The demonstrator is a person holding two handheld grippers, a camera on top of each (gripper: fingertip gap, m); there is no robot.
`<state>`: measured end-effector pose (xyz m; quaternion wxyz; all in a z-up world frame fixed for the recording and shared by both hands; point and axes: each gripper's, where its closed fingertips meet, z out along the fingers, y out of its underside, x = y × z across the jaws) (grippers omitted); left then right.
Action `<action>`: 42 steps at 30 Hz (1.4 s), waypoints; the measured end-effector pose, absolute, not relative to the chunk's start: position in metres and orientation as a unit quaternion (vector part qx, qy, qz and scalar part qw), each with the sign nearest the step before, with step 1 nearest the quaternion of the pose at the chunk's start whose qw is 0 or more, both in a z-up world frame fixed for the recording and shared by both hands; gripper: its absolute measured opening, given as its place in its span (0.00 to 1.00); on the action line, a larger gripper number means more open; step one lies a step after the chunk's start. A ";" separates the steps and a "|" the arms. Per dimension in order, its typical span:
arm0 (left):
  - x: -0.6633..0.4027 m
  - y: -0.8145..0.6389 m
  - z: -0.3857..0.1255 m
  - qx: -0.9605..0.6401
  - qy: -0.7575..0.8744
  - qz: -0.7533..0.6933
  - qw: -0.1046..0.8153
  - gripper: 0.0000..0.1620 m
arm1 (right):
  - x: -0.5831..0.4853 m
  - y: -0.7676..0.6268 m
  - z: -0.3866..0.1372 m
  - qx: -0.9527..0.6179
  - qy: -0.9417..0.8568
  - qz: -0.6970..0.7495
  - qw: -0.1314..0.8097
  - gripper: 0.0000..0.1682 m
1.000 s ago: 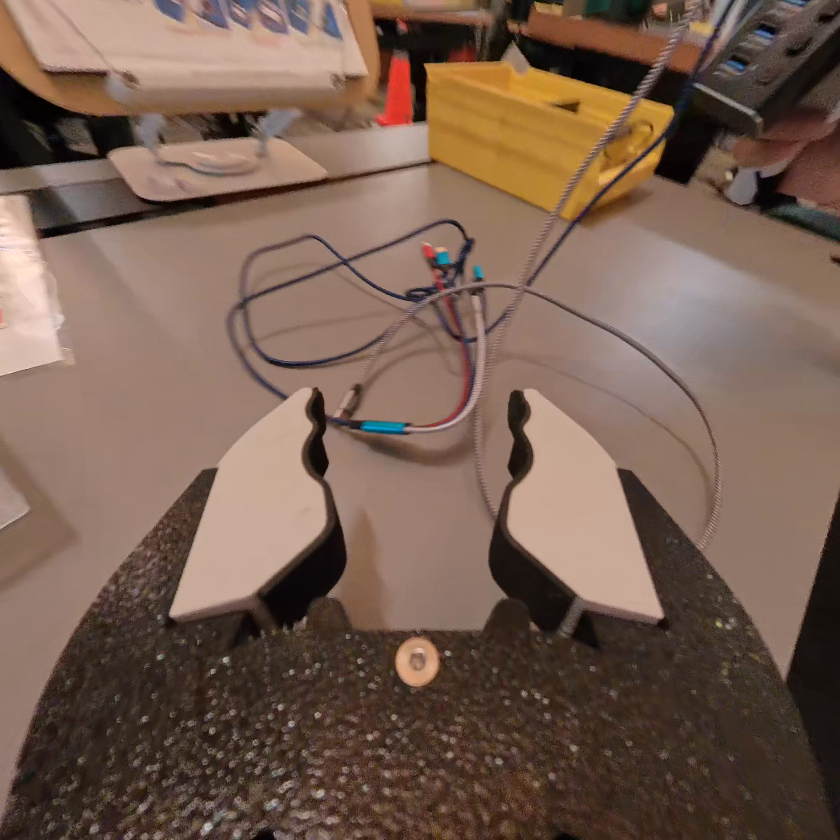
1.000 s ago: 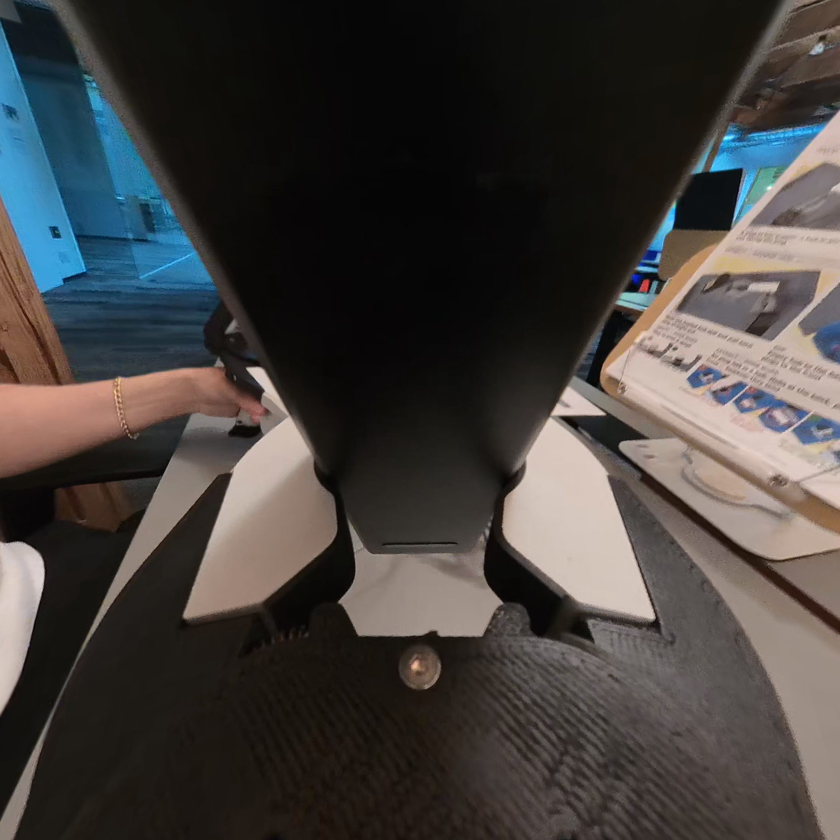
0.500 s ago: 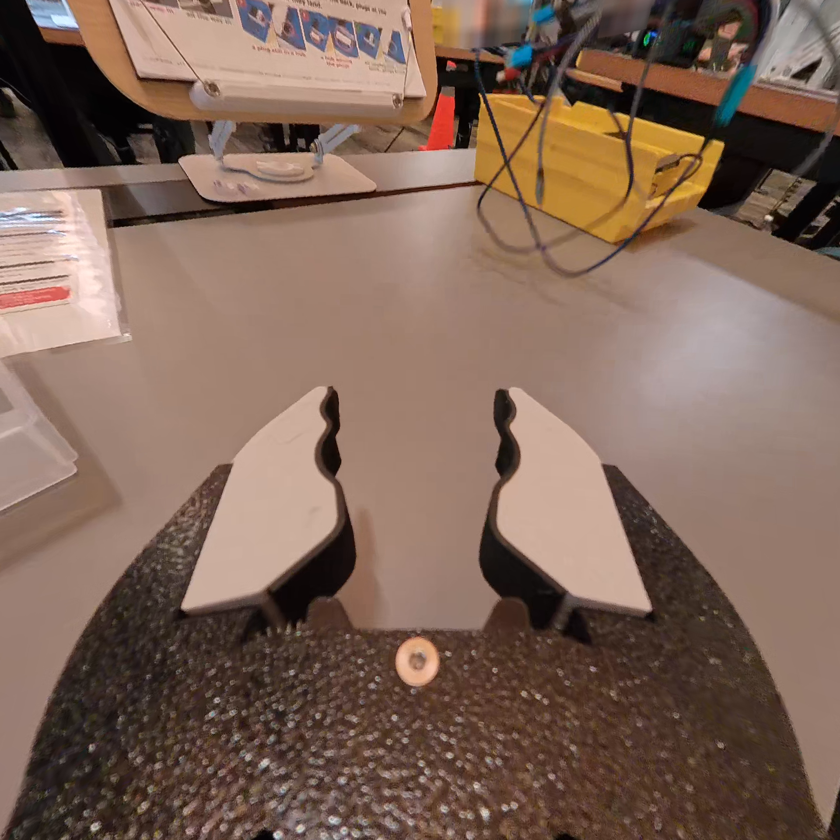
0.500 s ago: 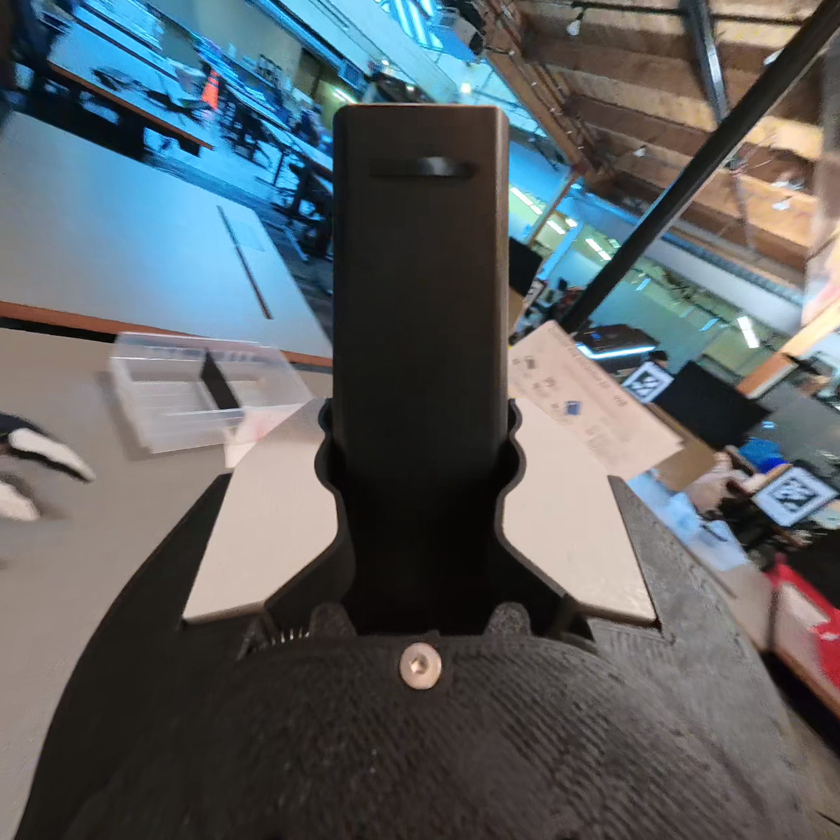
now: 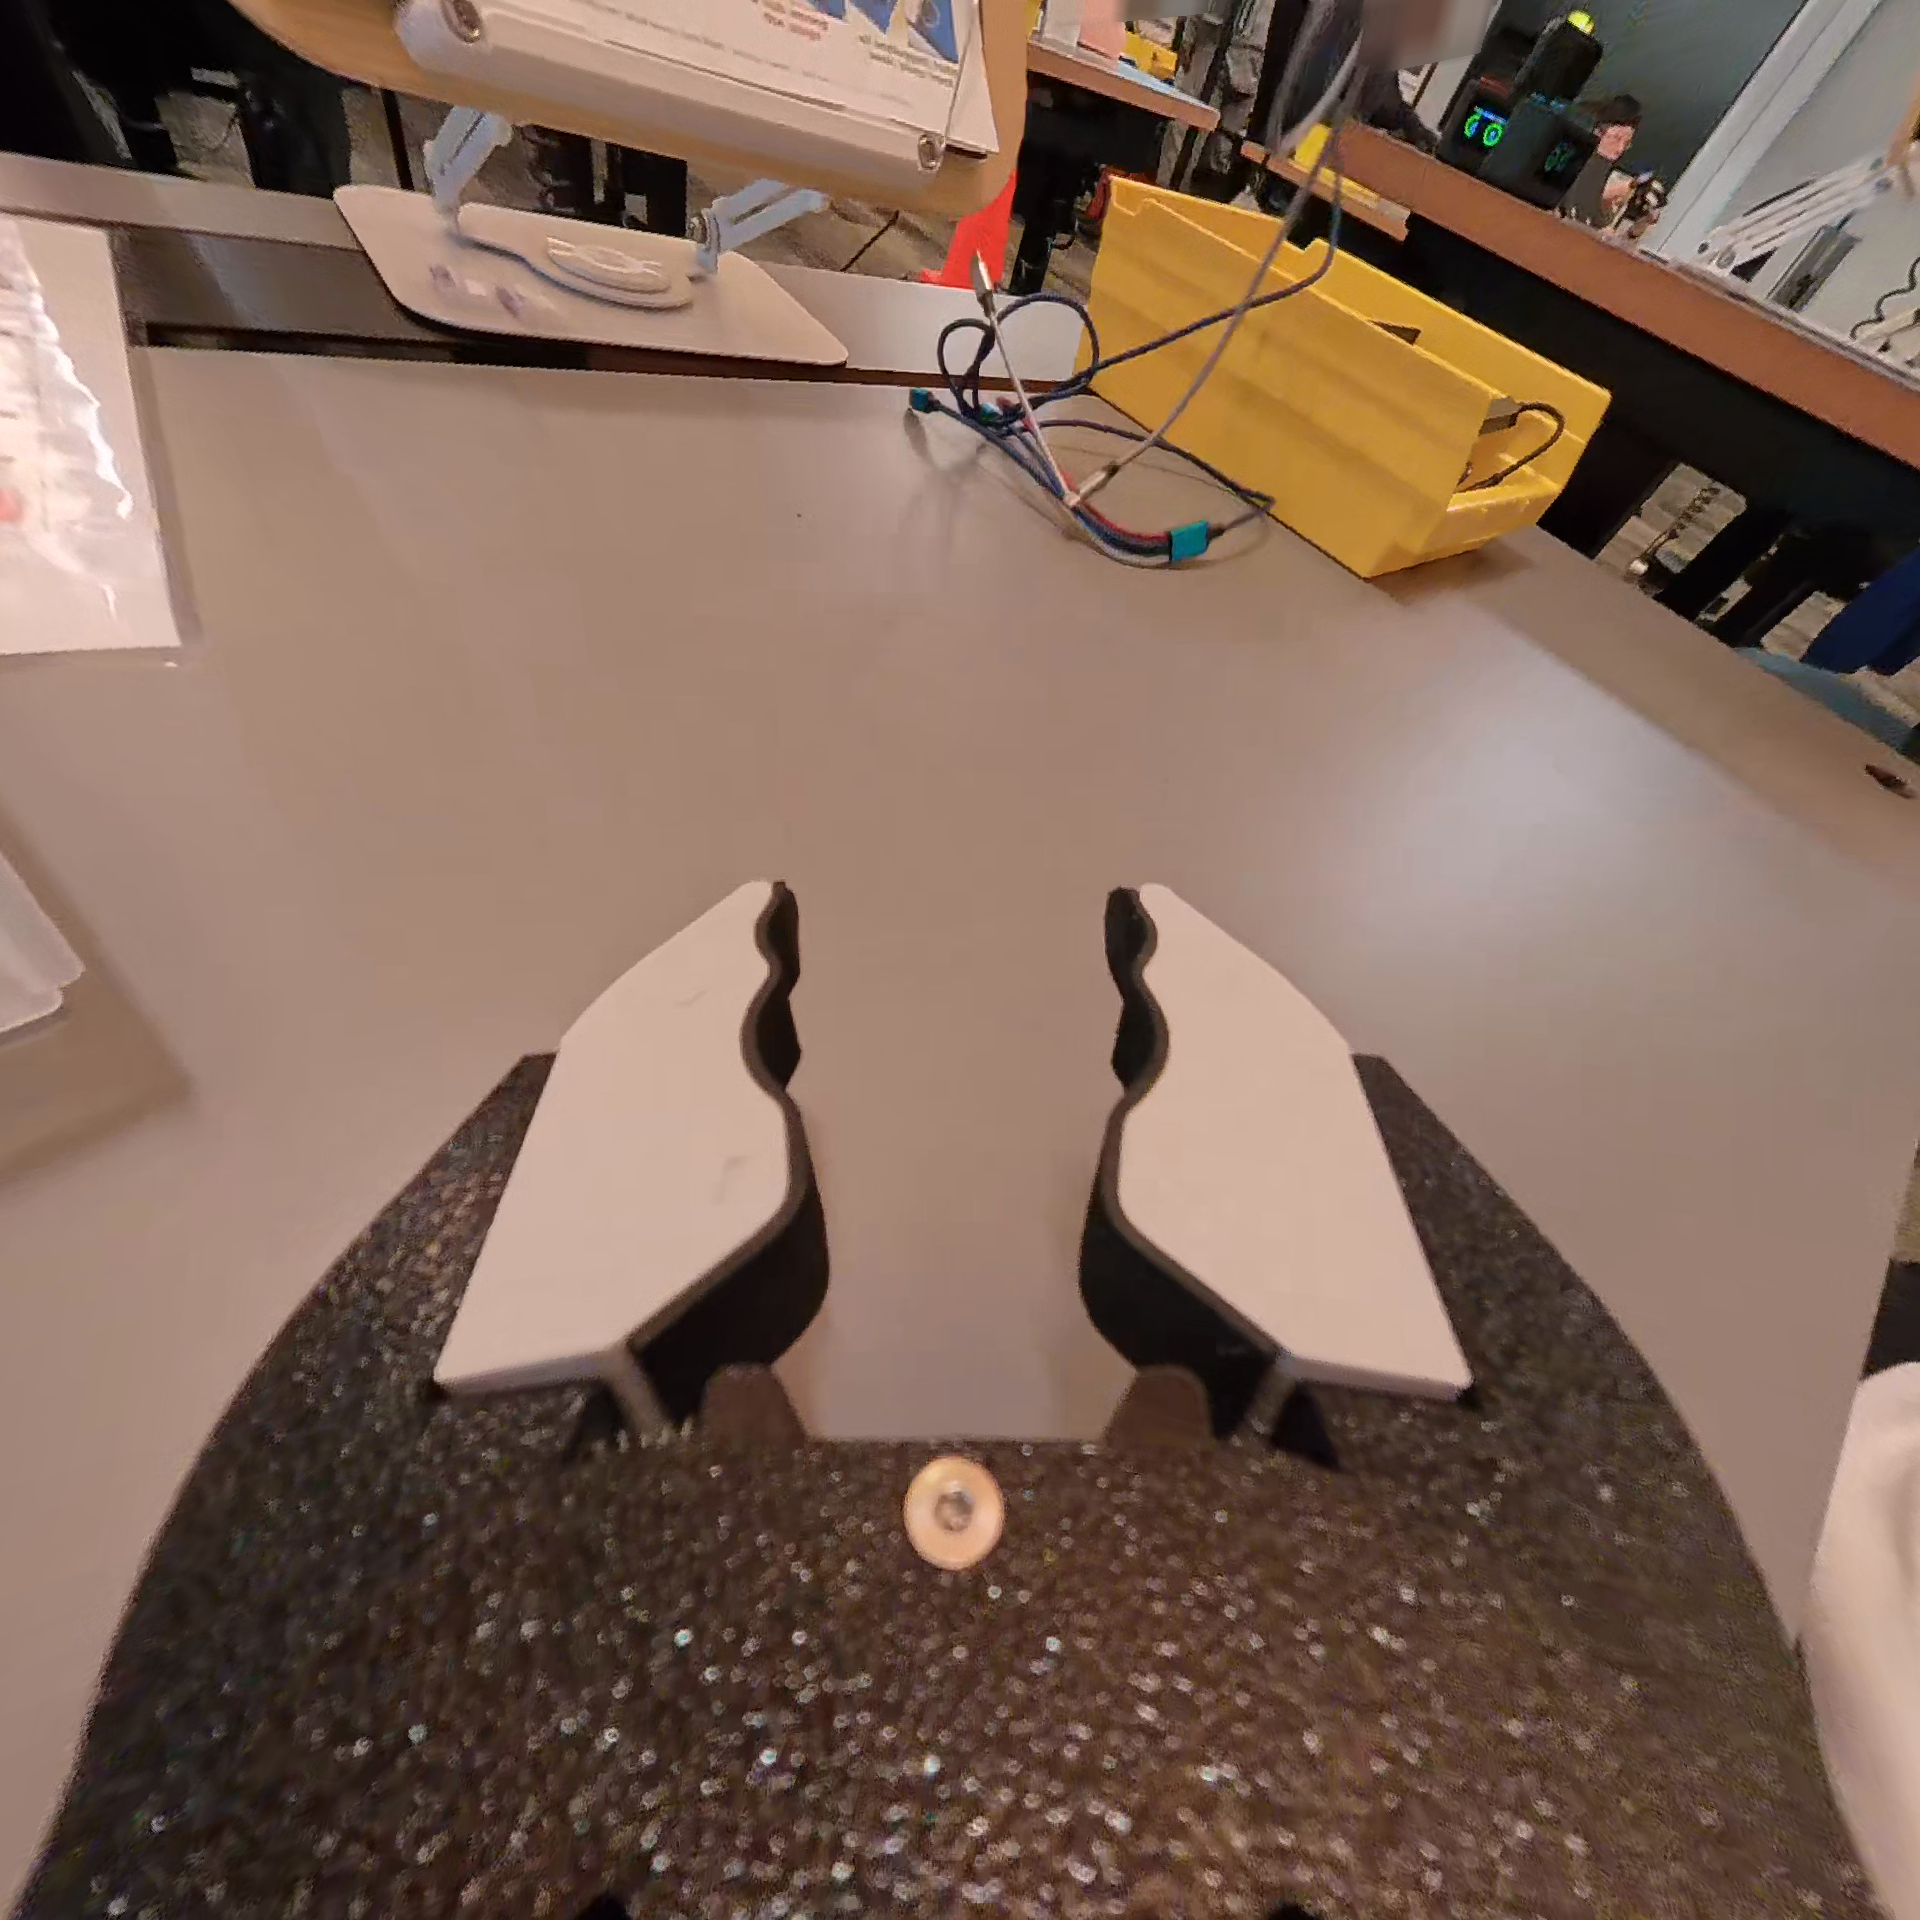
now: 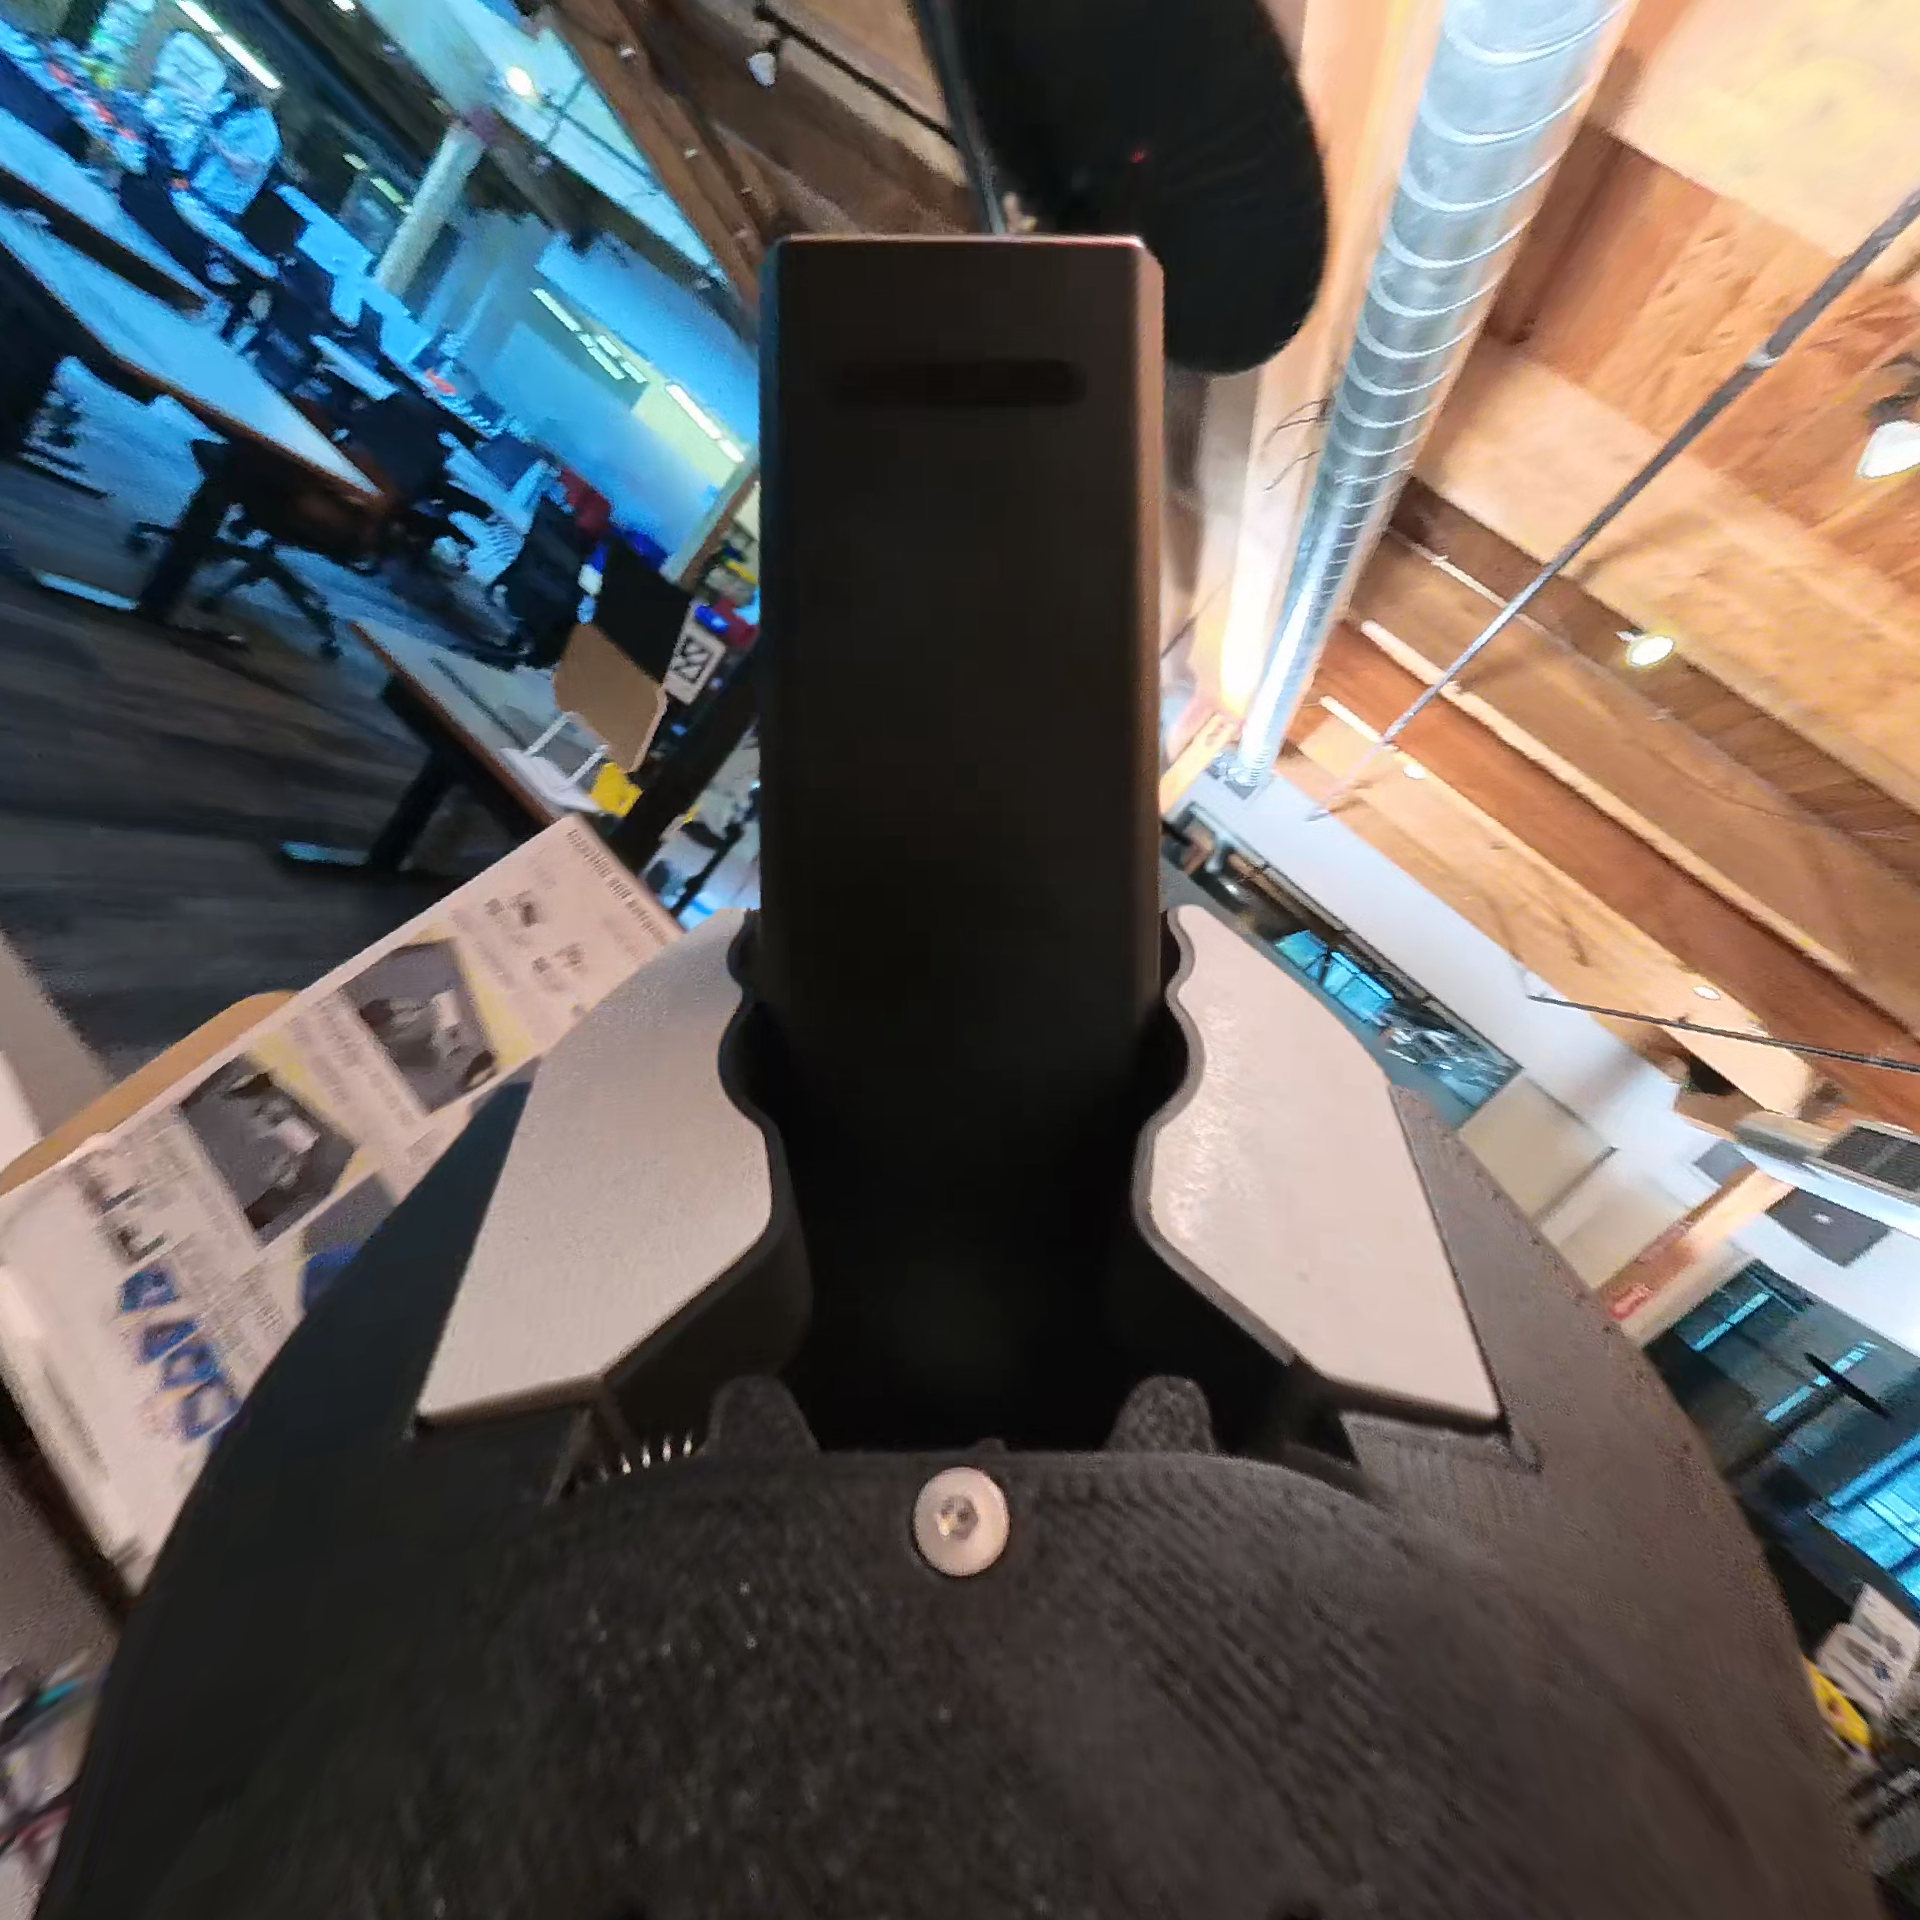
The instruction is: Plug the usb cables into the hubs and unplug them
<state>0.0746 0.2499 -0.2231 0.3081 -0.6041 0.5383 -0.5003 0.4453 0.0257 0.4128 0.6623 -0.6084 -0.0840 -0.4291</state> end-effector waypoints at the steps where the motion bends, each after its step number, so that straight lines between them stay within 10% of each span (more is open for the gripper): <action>1: 0.075 0.251 -0.223 -0.608 0.534 -0.503 0.305 0.34 | 0.450 0.023 0.429 -0.600 -0.077 -0.436 0.666 0.43; 8: 0.076 0.255 -0.226 -0.620 0.522 -0.512 0.285 0.32 | 0.516 0.007 0.432 -0.625 -0.039 -0.515 0.585 0.43; 27: 0.077 0.248 -0.230 -0.619 0.519 -0.552 0.206 0.29 | 0.620 -0.013 -0.036 -0.898 -0.082 -0.336 0.273 0.43; 42: 0.081 0.236 -0.250 -0.633 0.556 -0.519 0.146 0.28 | 0.668 -0.045 -0.195 -0.909 -0.258 -0.322 -0.057 0.46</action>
